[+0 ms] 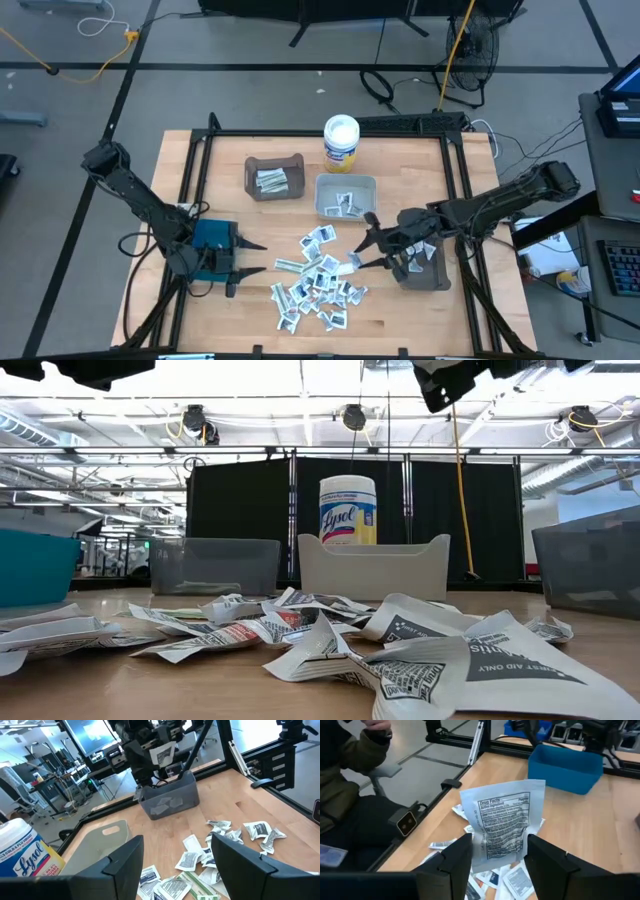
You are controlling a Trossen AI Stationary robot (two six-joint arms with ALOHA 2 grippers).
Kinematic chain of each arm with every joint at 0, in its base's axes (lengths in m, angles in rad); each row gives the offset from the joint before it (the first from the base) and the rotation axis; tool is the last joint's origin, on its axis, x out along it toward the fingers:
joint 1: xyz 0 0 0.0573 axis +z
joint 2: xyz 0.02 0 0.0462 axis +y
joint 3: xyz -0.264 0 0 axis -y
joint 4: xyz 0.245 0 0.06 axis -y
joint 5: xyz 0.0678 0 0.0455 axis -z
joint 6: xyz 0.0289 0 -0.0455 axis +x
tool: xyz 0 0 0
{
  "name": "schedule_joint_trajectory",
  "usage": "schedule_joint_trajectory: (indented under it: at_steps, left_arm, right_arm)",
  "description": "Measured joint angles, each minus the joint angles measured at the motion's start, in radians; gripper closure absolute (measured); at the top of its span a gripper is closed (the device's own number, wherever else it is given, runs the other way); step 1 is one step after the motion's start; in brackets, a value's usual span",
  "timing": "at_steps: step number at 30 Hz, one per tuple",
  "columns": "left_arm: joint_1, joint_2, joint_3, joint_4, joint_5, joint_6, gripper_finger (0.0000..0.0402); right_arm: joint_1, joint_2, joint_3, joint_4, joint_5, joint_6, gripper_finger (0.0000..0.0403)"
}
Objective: Pick & Place First Aid Supplies
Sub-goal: Put the gray towelette pack into the gray bin
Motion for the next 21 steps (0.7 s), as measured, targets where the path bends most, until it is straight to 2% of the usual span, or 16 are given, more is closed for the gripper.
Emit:
schedule_joint_trajectory:
  at_steps: [7, 14, 21]
  left_arm:
    - [0.018, 0.0, 0.0, -0.001, -0.001, 0.0, 0.0163]
    - [0.027, 0.0, 0.0, -0.002, 0.0, -0.003, 0.0163]
    - [0.027, 0.0, 0.0, -0.002, 0.0, 0.0, 0.0163]
  right_arm:
    - [-0.063, -0.021, -0.02, 0.004, 0.026, -0.034, 0.0238]
    - [-0.152, -0.021, -0.02, 0.0, 0.186, -0.101, 0.0238]
    - [-0.231, -0.017, -0.02, 0.005, 0.345, -0.079, 0.0238]
